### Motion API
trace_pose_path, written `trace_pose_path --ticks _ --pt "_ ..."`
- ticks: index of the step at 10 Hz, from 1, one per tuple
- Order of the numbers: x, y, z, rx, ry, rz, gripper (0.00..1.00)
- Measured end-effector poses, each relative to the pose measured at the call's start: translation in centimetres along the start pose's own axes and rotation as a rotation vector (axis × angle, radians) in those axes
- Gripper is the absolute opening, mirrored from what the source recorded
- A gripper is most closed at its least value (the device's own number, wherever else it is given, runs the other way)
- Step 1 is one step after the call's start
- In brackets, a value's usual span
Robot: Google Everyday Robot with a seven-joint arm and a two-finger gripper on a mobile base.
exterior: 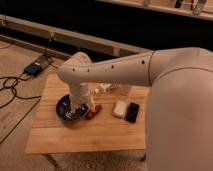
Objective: Place the white sponge in the ceramic cup
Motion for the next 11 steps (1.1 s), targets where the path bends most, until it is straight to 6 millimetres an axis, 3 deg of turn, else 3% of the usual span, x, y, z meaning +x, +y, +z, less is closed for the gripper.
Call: trace_pose_path --ticks 5,11 --pt "-0.1 -0.9 0.6 -0.002 0.008 0.022 0.65" --pt "-2.3 -9.7 5.7 0.028 0.039 0.203 0.65"
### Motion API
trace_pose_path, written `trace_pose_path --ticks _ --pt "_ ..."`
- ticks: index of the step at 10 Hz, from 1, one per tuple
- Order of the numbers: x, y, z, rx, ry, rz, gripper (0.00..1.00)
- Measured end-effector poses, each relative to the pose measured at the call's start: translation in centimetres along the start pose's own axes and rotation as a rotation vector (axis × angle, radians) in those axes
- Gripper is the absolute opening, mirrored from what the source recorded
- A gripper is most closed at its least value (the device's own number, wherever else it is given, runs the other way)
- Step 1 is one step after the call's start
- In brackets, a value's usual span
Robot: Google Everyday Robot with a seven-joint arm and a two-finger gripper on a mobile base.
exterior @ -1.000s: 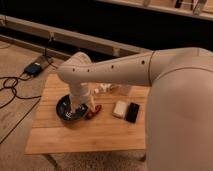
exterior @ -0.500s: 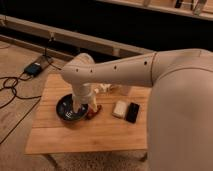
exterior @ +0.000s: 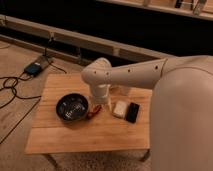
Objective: Place the white sponge in the ceramic cup
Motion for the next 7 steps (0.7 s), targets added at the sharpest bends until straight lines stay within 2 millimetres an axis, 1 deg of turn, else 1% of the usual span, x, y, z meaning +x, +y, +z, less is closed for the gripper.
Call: trace_pose_path --ticks 2,5,7 --pt "-1.9 -2.4 2.2 -0.032 0.003 0.044 0.65" --pt "-4.0 -5.0 4.8 -0.07 0.015 0.079 0.65" --pt "-5.0 -6.2 6.2 -0.079 0.024 0.088 0.65"
